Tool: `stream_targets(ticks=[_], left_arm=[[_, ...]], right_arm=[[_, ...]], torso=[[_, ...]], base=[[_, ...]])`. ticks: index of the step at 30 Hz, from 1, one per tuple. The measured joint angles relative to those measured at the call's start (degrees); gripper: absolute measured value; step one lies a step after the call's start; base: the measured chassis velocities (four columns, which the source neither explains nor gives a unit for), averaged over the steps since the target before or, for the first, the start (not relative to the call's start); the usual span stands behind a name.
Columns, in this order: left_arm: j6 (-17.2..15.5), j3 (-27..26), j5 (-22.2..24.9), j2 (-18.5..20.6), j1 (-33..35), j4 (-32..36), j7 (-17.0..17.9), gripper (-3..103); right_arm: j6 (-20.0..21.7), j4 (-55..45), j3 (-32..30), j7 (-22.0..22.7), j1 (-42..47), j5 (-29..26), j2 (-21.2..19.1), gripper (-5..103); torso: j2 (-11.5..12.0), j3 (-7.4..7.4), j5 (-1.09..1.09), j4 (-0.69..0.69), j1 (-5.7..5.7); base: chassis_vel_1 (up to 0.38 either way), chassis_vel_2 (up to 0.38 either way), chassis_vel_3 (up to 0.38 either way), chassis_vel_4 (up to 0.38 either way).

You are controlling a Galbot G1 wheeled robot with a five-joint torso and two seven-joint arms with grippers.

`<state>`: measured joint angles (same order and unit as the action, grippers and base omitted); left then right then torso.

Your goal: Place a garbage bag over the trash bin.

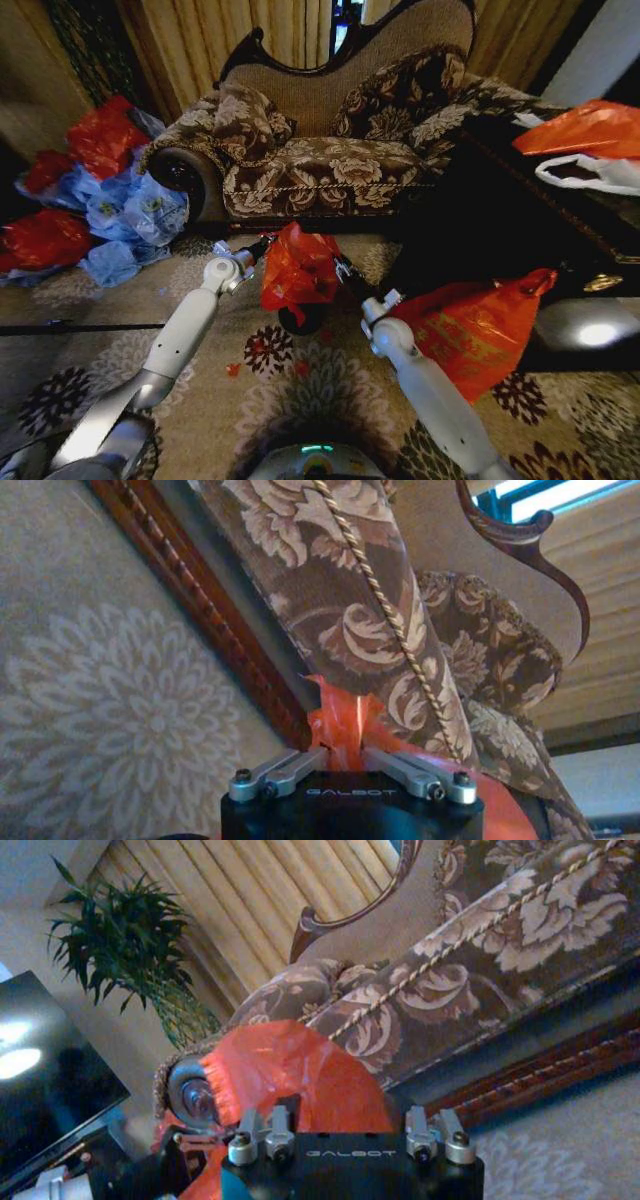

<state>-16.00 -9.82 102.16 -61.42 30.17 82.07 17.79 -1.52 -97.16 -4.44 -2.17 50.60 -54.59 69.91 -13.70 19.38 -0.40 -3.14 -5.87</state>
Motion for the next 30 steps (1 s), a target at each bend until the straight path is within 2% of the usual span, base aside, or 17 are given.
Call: stream_targets(ticks=[1, 2, 3, 6, 7, 9, 11, 17, 22, 24, 25, 30], left_arm=[[0.0, 0.0, 0.0, 0.0, 0.0, 0.0, 0.0, 0], [-0.07, 0.0, 0.0, 0.15, 0.32, 0.35, 0.09, 0], [-0.1, -0.02, 0.01, 0.36, 0.55, 0.81, 0.14, 0], [-0.14, -0.08, 0.13, 0.62, 0.86, 1.34, 0.18, 0], [-0.18, -0.1, 0.2, 0.63, 0.98, 1.55, 0.18, 0], [-0.19, -0.13, 0.2, 0.61, 1.01, 1.61, 0.18, 0], [-0.23, -0.26, 0.24, 0.26, 1.03, 1.74, 0.15, 0], [-0.64, 0.06, 0.25, 0.36, 0.45, 1.82, -0.3, 0], [-2.47, 4.42, -1.32, 2.66, -0.68, 0.98, -3.42, 0], [-2.98, 7.7, -2.95, 4.38, -1.47, 0.17, -6.08, 0], [-3.02, 8.49, -3.46, 4.67, -1.63, -0.18, -6.68, 0], [-2.87, 10.68, -5.29, 4.14, -2.67, -2.57, -9.06, 0]], right_arm=[[0.0, 0.0, 0.0, 0.0, 0.0, 0.0, 0.0, 54], [0.61, -0.55, 0.1, 1.05, -0.71, -0.1, -0.09, 65], [1.16, -1.09, 0.15, 2.12, -1.39, -0.1, -0.41, 70], [2.32, -3.08, 0.12, 4.04, -1.66, -0.25, -1.63, 76], [3.29, -5.72, -0.25, 5.19, -0.95, -1.47, -2.71, 86], [3.73, -7.1, -0.37, 5.59, -0.51, -2.29, -3.2, 86], [6.55, -12.26, -0.77, 7.35, 1.17, -5.03, -4.88, 96], [8.12, -13.15, -1.4, 7.74, 4.46, -1.4, -6.49, 97], [8.92, -8.26, -0.78, 5.8, 3.19, 1.65, -6.52, 100], [7.29, -2.04, 0.12, 6.77, -2.04, 6.14, -4.76, 100], [7.01, -1.28, 0.22, 7.26, -3.04, 6.54, -4.43, 100], [7.66, -3.33, 0.22, 6.96, -2.85, 6.65, -4.87, 100]], torso=[[0.0, 0.0, 0.0, 0.0, 0.0], [0.0, 0.0, 0.0, 0.02, 0.0], [0.0, 0.0, 0.0, 0.02, 0.0], [0.0, 0.0, 0.0, 0.03, 0.0], [0.0, 0.0, 0.0, 0.02, -0.01], [0.0, 0.0, -0.01, 0.01, -0.01], [-0.01, 0.0, -0.02, 0.0, 0.0], [-0.01, 0.0, 0.0, 0.01, -0.01], [-0.01, 0.01, -0.01, -0.01, -0.01], [-0.01, 0.01, 0.02, 0.03, -0.01], [-0.01, 0.02, 0.01, 0.05, -0.02], [-0.01, 0.01, -0.01, 0.05, -0.02]], base=[[0.0, 0.0, 0.0, 0.0], [0.0, 0.0, 0.0, 0.0], [0.0, 0.0, 0.0, 0.0], [0.0, 0.0, 0.0, 0.0], [0.0, 0.0, 0.0, 0.0], [0.0, 0.0, 0.0, 0.0], [0.0, 0.0, 0.0, 0.0], [0.0, 0.0, 0.0, 0.0], [0.0, 0.0, 0.0, 0.0], [0.0, 0.0, 0.0, 0.0], [0.0, 0.0, 0.0, 0.0], [0.0, 0.0, 0.0, 0.0]])
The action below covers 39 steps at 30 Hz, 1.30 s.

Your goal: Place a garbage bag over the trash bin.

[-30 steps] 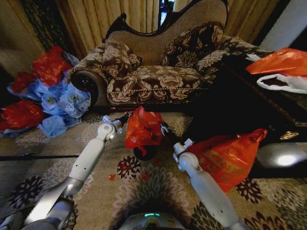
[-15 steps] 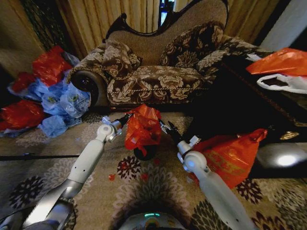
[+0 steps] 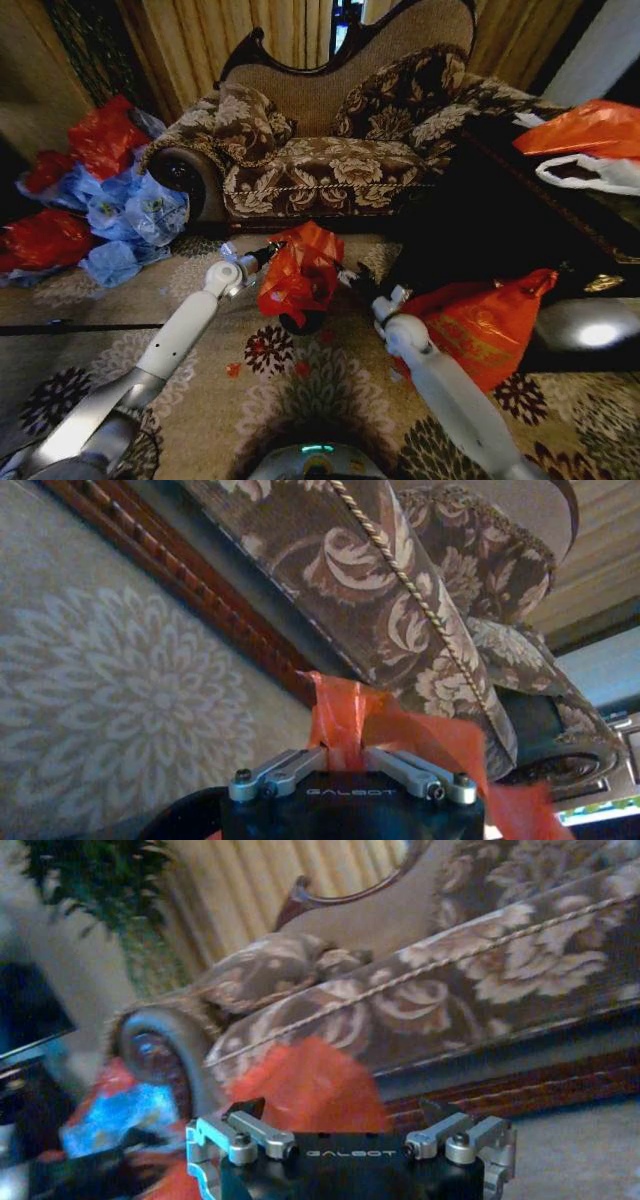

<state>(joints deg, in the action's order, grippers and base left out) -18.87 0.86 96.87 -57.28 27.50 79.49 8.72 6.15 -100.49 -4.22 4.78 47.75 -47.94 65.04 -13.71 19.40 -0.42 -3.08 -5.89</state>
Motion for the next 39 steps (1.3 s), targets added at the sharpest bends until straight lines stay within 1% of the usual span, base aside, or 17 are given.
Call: stream_targets(ticks=[2, 3, 8, 11, 14, 15, 17, 19, 21, 22, 25, 27, 28, 30, 31, 36, 39], left_arm=[[0.07, 0.66, -0.62, -1.4, -1.31, -1.84, -1.81, 0], [0.05, 1.16, -0.85, -1.72, -1.97, -2.56, -2.55, 0], [-0.19, 3.05, -1.02, -1.26, -3.94, -3.46, -4.2, 0], [-0.77, 5.37, -1.89, 0.61, -5.61, -3.83, -7.62, 0], [-0.89, 6.55, -3.63, 1.13, -6.83, -5.0, -10.0, 0], [-0.89, 6.55, -3.63, 1.13, -6.83, -5.0, -10.0, 0], [-0.89, 6.68, -4.67, 0.86, -7.03, -5.67, -10.48, 0], [-0.86, 6.63, -4.85, 0.81, -6.88, -5.67, -10.61, 0], [-0.62, 6.48, -5.02, 0.7, -6.47, -5.68, -11.14, 0], [-0.47, 6.27, -5.09, 0.57, -6.37, -5.8, -11.58, 0], [-0.2, 5.92, -5.15, 0.25, -6.39, -6.14, -11.85, 0], [0.31, 5.64, -4.86, -0.32, -6.67, -6.38, -11.67, 0], [0.31, 5.64, -4.86, -0.32, -6.67, -6.38, -11.67, 0], [0.86, 5.5, -4.66, -1.03, -6.76, -6.45, -11.17, 0], [1.05, 5.35, -4.55, -1.47, -6.76, -6.53, -10.94, 0], [1.32, 4.44, -3.96, -2.17, -6.46, -6.51, -10.6, 0], [1.32, 3.54, -2.54, -1.8, -5.54, -5.5, -10.05, 0]], right_arm=[[1.55, -1.77, 0.2, -1.5, 2.54, 1.3, -1.26, 100], [1.73, -1.31, 0.25, -1.74, 2.6, 2.52, -1.3, 100], [2.13, 1.9, 0.73, -2.27, -0.9, 3.57, -1.24, 100], [1.83, 5.03, 2.48, -3.02, -5.2, 5.53, -1.51, 100], [0.58, 6.06, 2.4, -2.86, -6.66, 8.92, -1.16, 100], [0.58, 6.06, 2.4, -2.86, -6.66, 8.92, -1.16, 100], [-1.06, 2.28, 0.6, -2.47, -3.62, 11.28, -1.79, 100], [-1.3, 0.11, -0.28, -2.66, -1.33, 11.53, -2.59, 100], [-0.05, -3.46, -1.89, -3.07, 2.71, 11.38, -4.2, 100], [1.35, -4.02, -2.29, -3.17, 4.39, 10.17, -4.74, 100], [3.17, -4.15, -2.79, -2.62, 5.84, 7.07, -4.64, 100], [6.17, -7.67, -3.76, -0.3, 8.87, -0.5, -4.35, 100], [6.17, -7.67, -3.76, -0.3, 8.87, -0.5, -4.35, 100], [7.75, -11.37, -3.96, 1.28, 12.11, -5.99, -4.46, 100], [8.28, -12.62, -3.94, 1.35, 14.17, -7.23, -4.47, 100], [9.16, -12.45, -2.38, 1.27, 15.44, -7.84, -3.84, 100], [9.96, -10.35, -0.53, 1.9, 12.82, -9.51, -2.87, 100]], torso=[[0.0, 0.0, 0.0, -0.1, 0.01], [0.0, 0.0, 0.02, -0.1, 0.01], [0.0, 0.0, 0.0, -0.05, 0.01], [0.0, 0.0, 0.02, -0.02, 0.01], [0.0, 0.0, 0.01, -0.02, 0.0], [0.0, 0.0, 0.01, -0.02, 0.0], [0.0, 0.0, -0.01, -0.02, 0.0], [0.0, 0.0, 0.02, -0.04, 0.01], [0.0, -0.02, -0.02, -0.06, 0.01], [0.0, -0.02, -0.01, -0.09, 0.02], [0.0, -0.01, 0.04, -0.05, 0.02], [0.0, -0.01, 0.01, -0.02, 0.01], [0.0, -0.01, 0.01, -0.02, 0.01], [0.0, -0.02, 0.0, -0.04, 0.02], [0.0, -0.02, 0.0, -0.06, 0.02], [0.0, -0.02, 0.01, -0.08, 0.02], [0.0, -0.01, 0.0, -0.05, 0.01]], base=[[0.0, 0.0, 0.0, 0.0], [0.0, 0.0, 0.0, 0.0], [0.0, 0.0, 0.0, 0.0], [0.0, 0.0, 0.0, 0.0], [0.0, 0.0, 0.0, 0.0], [0.0, 0.0, 0.0, 0.0], [0.0, 0.0, 0.0, 0.0], [0.0, 0.0, 0.0, 0.0], [0.0, 0.0, 0.0, 0.0], [0.0, 0.0, 0.0, 0.0], [0.0, 0.0, 0.0, 0.0], [0.0, 0.0, 0.0, 0.0], [0.0, 0.0, 0.0, 0.0], [0.0, 0.0, 0.0, 0.0], [0.0, 0.0, 0.0, 0.0], [0.0, 0.0, 0.0, 0.0], [0.0, 0.0, 0.0, 0.0]])
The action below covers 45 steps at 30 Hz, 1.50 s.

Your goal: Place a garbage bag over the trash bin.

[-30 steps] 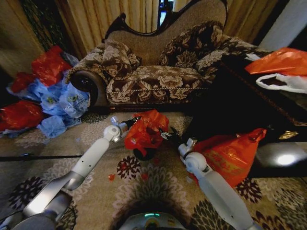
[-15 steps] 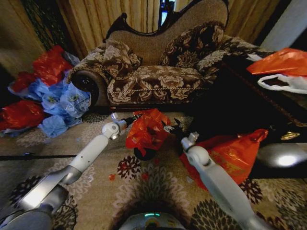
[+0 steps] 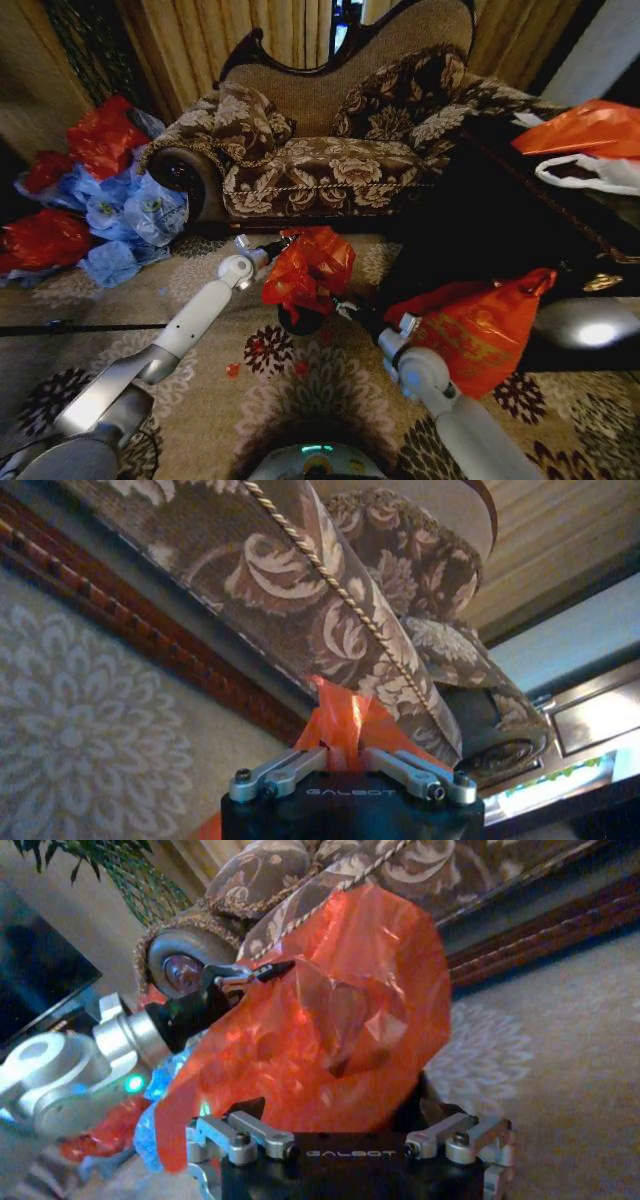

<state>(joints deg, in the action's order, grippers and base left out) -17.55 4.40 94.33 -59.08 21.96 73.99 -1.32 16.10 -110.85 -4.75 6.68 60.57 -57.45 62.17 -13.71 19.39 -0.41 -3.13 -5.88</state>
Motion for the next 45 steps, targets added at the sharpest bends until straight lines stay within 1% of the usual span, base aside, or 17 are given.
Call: stream_targets(ticks=[4, 6, 8, 10, 12, 15, 16, 19, 21, 25, 26, 28, 30, 31, 35, 43, 45], left_arm=[[0.18, -1.35, 1.5, 0.7, 1.76, 1.4, 0.19, 0], [0.45, -2.22, 2.08, 0.7, 2.98, 1.97, 0.18, 0], [0.57, -2.72, 2.35, 0.64, 3.7, 2.25, 0.15, 0], [0.68, -3.16, 2.53, 0.54, 4.62, 2.55, 0.1, 0], [0.74, -3.3, 2.56, 0.54, 4.79, 2.6, 0.07, 0], [1.07, -3.65, 2.91, -0.02, 4.88, 2.38, -0.19, 0], [1.07, -3.65, 2.91, -0.02, 4.88, 2.38, -0.19, 0], [1.63, -3.75, 2.99, -0.97, 4.32, 1.19, -0.53, 0], [1.81, -3.81, 2.99, -1.28, 4.18, 0.76, -0.67, 0], [2.95, -3.9, 2.77, -2.62, 3.77, -1.56, -1.61, 0], [2.95, -3.9, 2.77, -2.62, 3.77, -1.56, -1.61, 0], [3.48, -3.97, 2.51, -3.63, 3.38, -3.1, -2.27, 0], [3.81, -3.97, 2.1, -4.56, 2.9, -4.61, -3.25, 0], [3.81, -3.97, 2.1, -4.56, 2.9, -4.61, -3.25, 0], [4.38, -3.8, 0.4, -6.71, 0.98, -9.24, -5.63, 0], [4.91, -3.75, -0.48, -6.99, -0.34, -12.08, -6.85, 0], [5.32, -3.84, -0.31, -6.89, -0.41, -12.35, -7.37, 0]], right_arm=[[1.3, 1.84, 2.84, 1.54, -3.5, -3.19, 1.46, 100], [1.72, 5.16, 4.88, 3.12, -6.12, -4.13, 3.31, 100], [1.45, 7.42, 5.82, 3.63, -7.48, -3.84, 4.47, 101], [0.15, 11.79, 6.84, 4.73, -10.61, -2.15, 6.87, 94], [-0.34, 12.91, 7.01, 5.09, -11.52, -1.57, 7.54, 94], [-1.78, 16.43, 7.32, 6.53, -15.27, 0.33, 9.33, 79], [-1.78, 16.43, 7.32, 6.53, -15.27, 0.33, 9.33, 79], [-3.48, 18.7, 7.41, 6.48, -16.79, 3.17, 9.74, 63], [-4.06, 19.29, 7.4, 6.47, -17.07, 4.05, 9.95, 63], [-7.94, 23.44, 7.18, 5.96, -18.33, 10.36, 11.72, 41], [-7.94, 23.44, 7.18, 5.96, -18.33, 10.36, 11.72, 41], [-10.19, 25.49, 7.07, 5.82, -18.9, 12.78, 13.14, 35], [-12.88, 27.35, 7.06, 5.56, -19.27, 14.67, 14.83, 24], [-12.88, 27.35, 7.06, 5.56, -19.27, 14.67, 14.83, 24], [-18.1, 29.85, 7.08, 5.0, -19.15, 16.77, 19.48, 3], [-22.24, 31.46, 7.69, 3.96, -19.43, 19.82, 20.97, 0], [-24.02, 33.7, 7.47, 3.88, -20.99, 20.99, 22.43, 0]], torso=[[0.0, 0.0, 0.0, 0.02, 0.0], [0.0, 0.01, -0.02, 0.02, 0.0], [0.0, 0.01, 0.01, 0.0, 0.0], [0.01, 0.01, -0.02, 0.02, 0.0], [0.01, 0.01, -0.01, 0.01, 0.0], [0.01, 0.01, -0.01, 0.02, 0.0], [0.01, 0.01, -0.01, 0.02, 0.0], [0.01, 0.01, 0.0, 0.0, -0.01], [0.01, 0.01, 0.0, 0.0, 0.0], [0.01, 0.01, 0.0, 0.0, -0.01], [0.01, 0.01, 0.0, 0.0, -0.01], [0.01, 0.01, 0.0, 0.01, -0.01], [0.01, 0.01, -0.01, 0.0, -0.01], [0.01, 0.01, -0.01, 0.0, -0.01], [0.01, 0.01, 0.0, 0.01, -0.01], [0.01, 0.0, 0.0, 0.0, 0.0], [0.01, 0.0, -0.01, 0.0, -0.01]], base=[[0.0, 0.0, 0.0, 0.0], [0.0, 0.0, 0.0, 0.0], [0.0, 0.0, 0.0, 0.0], [0.0, 0.0, 0.0, 0.0], [0.0, 0.0, 0.0, 0.0], [0.0, 0.0, 0.0, 0.0], [0.0, 0.0, 0.0, 0.0], [0.0, 0.0, 0.0, 0.0], [0.0, 0.0, 0.0, 0.0], [0.0, 0.0, 0.0, 0.0], [0.0, 0.0, 0.0, 0.0], [0.0, 0.0, 0.0, 0.0], [0.0, 0.0, 0.0, 0.0], [0.0, 0.0, 0.0, 0.0], [0.0, 0.0, 0.0, 0.0], [0.0, 0.0, 0.0, 0.0], [0.0, 0.0, 0.0, 0.0]])
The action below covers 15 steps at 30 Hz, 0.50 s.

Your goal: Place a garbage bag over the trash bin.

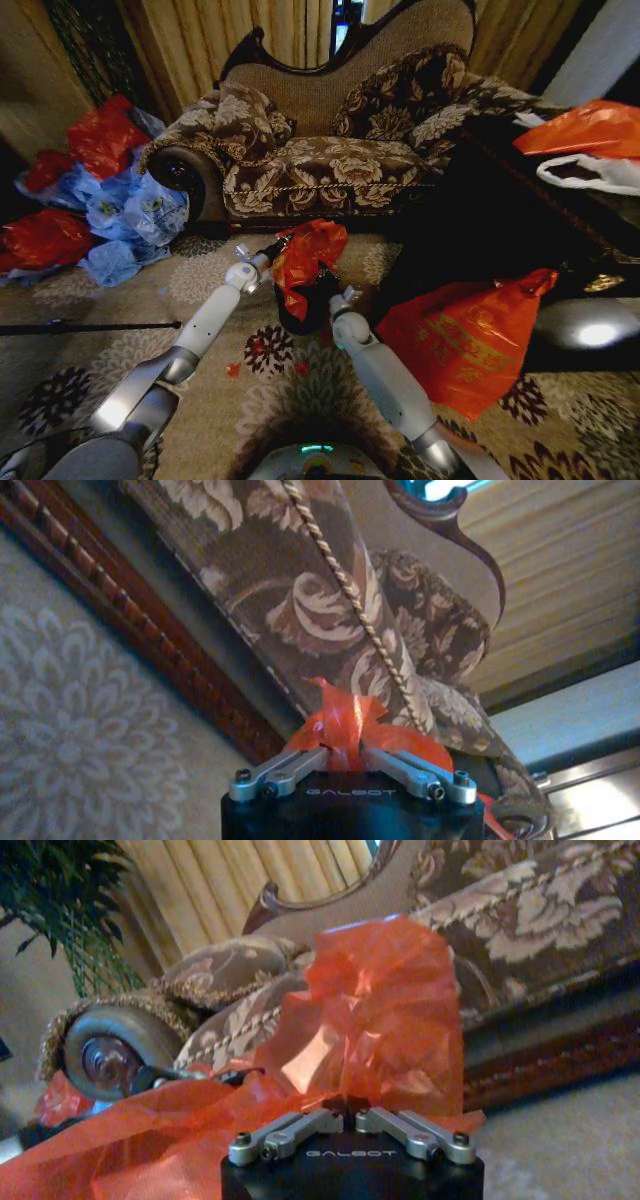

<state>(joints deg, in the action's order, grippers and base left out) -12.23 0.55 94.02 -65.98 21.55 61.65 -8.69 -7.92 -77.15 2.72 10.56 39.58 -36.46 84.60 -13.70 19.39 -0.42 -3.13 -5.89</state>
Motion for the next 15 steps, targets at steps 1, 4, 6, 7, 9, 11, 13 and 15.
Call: stream_targets(ticks=[1, 4, 6, 7, 9, 11, 13, 15], left_arm=[[0.08, -0.04, 0.1, 0.12, 0.0, 0.01, -0.17, 0], [0.25, -0.09, 0.22, 0.35, 0.24, 0.23, -0.23, 0], [0.34, -0.12, 0.35, 0.63, 0.69, 0.72, -0.23, 0], [0.34, -0.12, 0.35, 0.63, 0.69, 0.72, -0.23, 0], [0.42, -0.2, 0.68, 0.84, 1.21, 1.36, -0.2, 0], [0.56, -0.31, 0.92, 0.92, 1.6, 2.04, 0.1, 0], [0.67, -0.35, 1.11, 1.0, 1.78, 2.54, 0.4, 0], [0.72, -0.36, 1.25, 1.15, 1.9, 2.83, 0.58, 0]], right_arm=[[-0.93, 1.16, -0.14, -0.21, -0.5, 0.77, 0.55, 0], [-1.85, 2.21, -0.75, -1.27, -0.67, 2.78, 0.78, 0], [-1.75, 0.2, -1.21, -1.76, 0.73, 3.27, -0.75, 0], [-1.75, 0.2, -1.21, -1.76, 0.73, 3.27, -0.75, 0], [0.66, -6.14, -1.94, -2.73, 4.67, 1.67, -5.1, 3], [1.96, -10.77, -2.76, -3.91, 7.79, 0.38, -9.07, 14], [2.53, -13.18, -3.42, -5.09, 9.58, -0.37, -11.31, 14], [2.87, -14.68, -3.93, -6.09, 10.9, -0.99, -12.75, 20]], torso=[[0.0, 0.0, 0.01, 0.01, 0.0], [0.0, 0.0, 0.01, 0.03, 0.0], [0.0, 0.0, 0.02, 0.02, 0.0], [0.0, 0.0, 0.02, 0.02, 0.0], [0.0, 0.0, 0.03, 0.01, 0.01], [0.0, 0.0, 0.02, -0.02, 0.01], [0.0, 0.0, 0.03, -0.01, 0.01], [0.0, 0.0, 0.03, -0.01, 0.01]], base=[[0.0, 0.0, 0.0, 0.0], [0.0, 0.0, 0.0, 0.0], [0.0, 0.0, 0.0, 0.0], [0.0, 0.0, 0.0, 0.0], [0.0, 0.0, 0.0, 0.0], [0.0, 0.0, 0.0, 0.0], [0.0, 0.0, 0.0, 0.0], [0.0, 0.0, 0.0, 0.0]])
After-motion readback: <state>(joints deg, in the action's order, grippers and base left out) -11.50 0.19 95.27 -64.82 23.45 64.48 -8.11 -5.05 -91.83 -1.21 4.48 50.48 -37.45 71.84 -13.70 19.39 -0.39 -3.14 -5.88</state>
